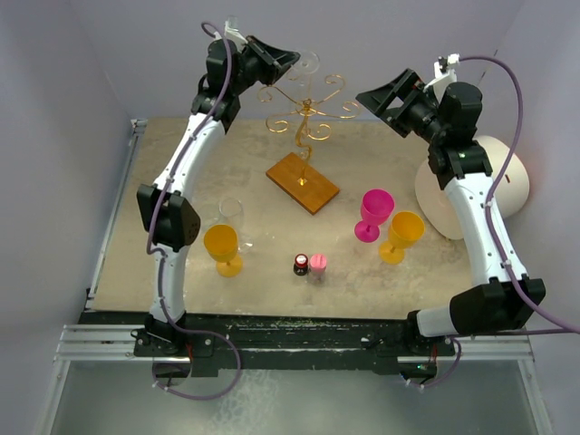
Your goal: Take the wine glass off the wine glass rack
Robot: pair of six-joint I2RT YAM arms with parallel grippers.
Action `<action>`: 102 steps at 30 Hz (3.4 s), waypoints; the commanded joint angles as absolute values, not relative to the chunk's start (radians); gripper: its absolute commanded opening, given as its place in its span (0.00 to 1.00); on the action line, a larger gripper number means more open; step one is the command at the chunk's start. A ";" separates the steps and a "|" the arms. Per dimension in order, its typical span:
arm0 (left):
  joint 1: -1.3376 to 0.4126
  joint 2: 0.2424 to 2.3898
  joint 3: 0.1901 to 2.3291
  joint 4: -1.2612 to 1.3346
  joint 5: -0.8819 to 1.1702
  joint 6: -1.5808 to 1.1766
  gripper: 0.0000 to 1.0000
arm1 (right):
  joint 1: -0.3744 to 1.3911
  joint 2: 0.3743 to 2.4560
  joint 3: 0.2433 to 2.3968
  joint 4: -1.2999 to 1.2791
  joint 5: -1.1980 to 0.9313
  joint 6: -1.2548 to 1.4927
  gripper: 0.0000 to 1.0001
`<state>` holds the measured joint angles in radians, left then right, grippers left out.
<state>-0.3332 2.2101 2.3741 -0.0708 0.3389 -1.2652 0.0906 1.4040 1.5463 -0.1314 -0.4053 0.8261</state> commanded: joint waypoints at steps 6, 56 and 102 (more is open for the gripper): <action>-0.300 2.091 2.302 0.026 0.367 -1.283 0.00 | 0.086 1.356 1.545 -0.112 -0.379 0.802 1.00; 0.140 1.811 2.074 -0.021 0.567 -1.296 0.00 | 0.087 1.345 1.535 -0.152 -0.383 0.668 1.00; 0.183 0.960 1.543 -0.244 0.782 -1.517 0.00 | 0.437 1.324 1.215 0.331 -0.718 0.968 0.99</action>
<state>0.2142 0.9554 1.5398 -0.3649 0.7414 -1.3964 0.3920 1.3640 1.2137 0.1310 -0.6827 0.8753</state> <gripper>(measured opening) 0.085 0.994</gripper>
